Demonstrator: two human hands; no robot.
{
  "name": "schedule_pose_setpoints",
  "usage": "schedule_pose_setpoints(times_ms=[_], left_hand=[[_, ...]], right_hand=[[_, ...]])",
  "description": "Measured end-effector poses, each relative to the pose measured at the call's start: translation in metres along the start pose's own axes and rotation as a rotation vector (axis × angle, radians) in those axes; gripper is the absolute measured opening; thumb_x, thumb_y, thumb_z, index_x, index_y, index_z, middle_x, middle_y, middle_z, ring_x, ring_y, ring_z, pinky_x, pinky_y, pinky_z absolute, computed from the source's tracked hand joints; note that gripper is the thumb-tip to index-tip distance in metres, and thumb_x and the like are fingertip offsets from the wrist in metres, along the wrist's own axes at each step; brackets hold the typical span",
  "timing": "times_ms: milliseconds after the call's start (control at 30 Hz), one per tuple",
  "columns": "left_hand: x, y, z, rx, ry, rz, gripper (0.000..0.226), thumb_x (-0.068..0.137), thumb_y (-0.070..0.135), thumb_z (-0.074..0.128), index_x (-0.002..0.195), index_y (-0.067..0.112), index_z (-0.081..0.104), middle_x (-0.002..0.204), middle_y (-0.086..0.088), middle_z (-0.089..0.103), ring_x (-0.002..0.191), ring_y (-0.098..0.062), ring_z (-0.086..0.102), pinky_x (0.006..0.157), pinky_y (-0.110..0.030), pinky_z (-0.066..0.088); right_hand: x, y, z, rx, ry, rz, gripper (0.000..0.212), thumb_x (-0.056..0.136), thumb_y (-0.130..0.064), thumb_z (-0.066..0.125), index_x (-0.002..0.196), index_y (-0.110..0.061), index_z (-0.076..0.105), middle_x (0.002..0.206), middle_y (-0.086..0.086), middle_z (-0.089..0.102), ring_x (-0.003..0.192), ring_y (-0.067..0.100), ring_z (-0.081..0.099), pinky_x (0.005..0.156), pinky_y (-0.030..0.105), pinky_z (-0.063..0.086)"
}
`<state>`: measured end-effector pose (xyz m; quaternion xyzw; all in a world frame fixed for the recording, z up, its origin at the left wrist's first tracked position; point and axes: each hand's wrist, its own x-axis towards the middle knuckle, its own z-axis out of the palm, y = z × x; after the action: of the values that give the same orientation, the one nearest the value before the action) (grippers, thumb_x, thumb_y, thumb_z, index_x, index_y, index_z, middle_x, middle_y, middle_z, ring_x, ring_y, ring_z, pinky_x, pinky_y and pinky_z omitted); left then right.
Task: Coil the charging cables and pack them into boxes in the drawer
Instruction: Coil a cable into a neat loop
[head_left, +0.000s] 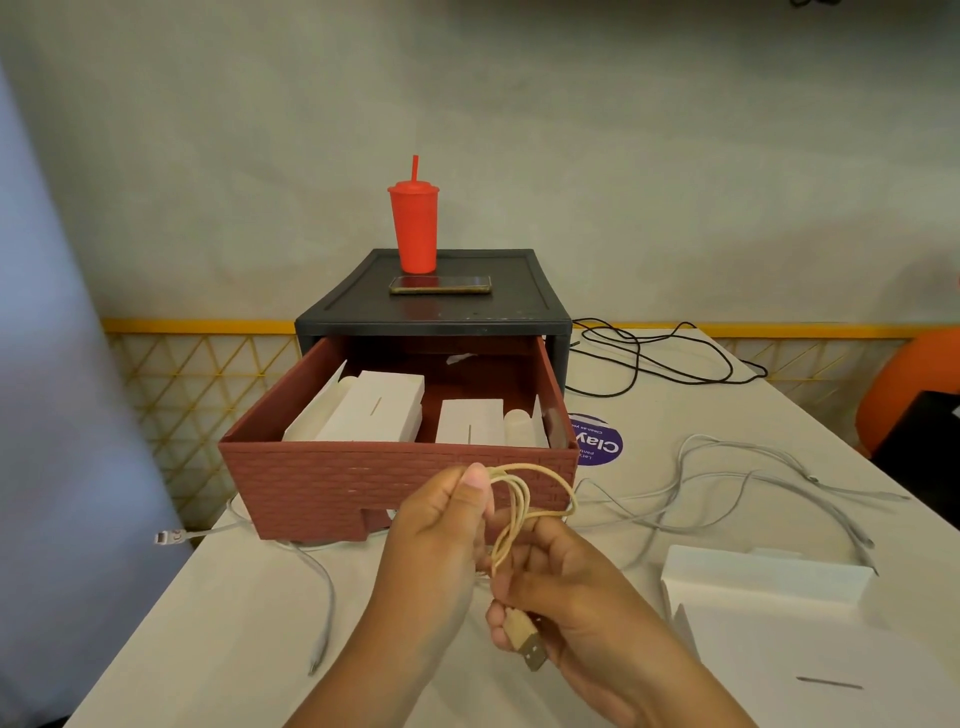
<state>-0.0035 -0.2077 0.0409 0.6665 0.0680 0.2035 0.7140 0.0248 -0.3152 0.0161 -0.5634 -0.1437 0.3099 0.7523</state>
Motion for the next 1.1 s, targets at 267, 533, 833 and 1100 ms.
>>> schedule_pose_setpoints(times_ms=[267, 533, 833, 1100], left_hand=[[0.012, 0.01, -0.022, -0.358, 0.004, -0.176, 0.03, 0.09, 0.024, 0.044, 0.064, 0.01, 0.044, 0.042, 0.008, 0.023, 0.032, -0.004, 0.022, 0.036, -0.018, 0.028], [0.015, 0.027, -0.037, -0.638, -0.119, -0.287, 0.029, 0.079, 0.026, 0.049, 0.053, 0.013, 0.05, 0.04, 0.007, 0.022, 0.028, -0.004, 0.023, 0.033, -0.017, 0.027], [0.003, 0.025, -0.024, -0.489, -0.113, -0.226, 0.021, 0.064, 0.019, 0.062, 0.048, 0.019, 0.049, 0.038, 0.008, 0.019, 0.028, -0.004, 0.02, 0.035, -0.018, 0.026], [0.002, 0.024, -0.014, -0.507, -0.079, -0.293, 0.046, 0.07, 0.04, 0.057, 0.041, 0.018, 0.028, 0.036, 0.004, 0.018, 0.029, -0.009, 0.022, 0.038, -0.024, 0.034]], right_hand=[[-0.025, -0.033, -0.039, -0.543, -0.12, -0.195, 0.023, 0.075, -0.004, 0.051, 0.087, -0.022, 0.05, 0.083, 0.002, 0.069, 0.059, 0.007, 0.051, 0.056, 0.019, 0.042], [-0.043, -0.068, -0.071, -1.018, 0.02, -0.458, 0.042, 0.075, -0.006, 0.046, 0.073, -0.04, 0.069, 0.078, -0.019, 0.06, 0.074, 0.003, 0.055, 0.067, 0.008, 0.041], [-0.014, -0.026, -0.056, -1.121, 0.392, -0.552, 0.059, 0.082, 0.011, 0.054, 0.097, -0.044, 0.07, 0.096, -0.026, 0.056, 0.079, -0.001, 0.056, 0.064, 0.004, 0.039], [-0.01, -0.034, -0.026, -0.288, 0.394, -0.325, 0.039, 0.085, 0.0, 0.059, 0.118, -0.022, 0.062, 0.099, -0.01, 0.072, 0.083, -0.008, 0.064, 0.058, 0.0, 0.043]])
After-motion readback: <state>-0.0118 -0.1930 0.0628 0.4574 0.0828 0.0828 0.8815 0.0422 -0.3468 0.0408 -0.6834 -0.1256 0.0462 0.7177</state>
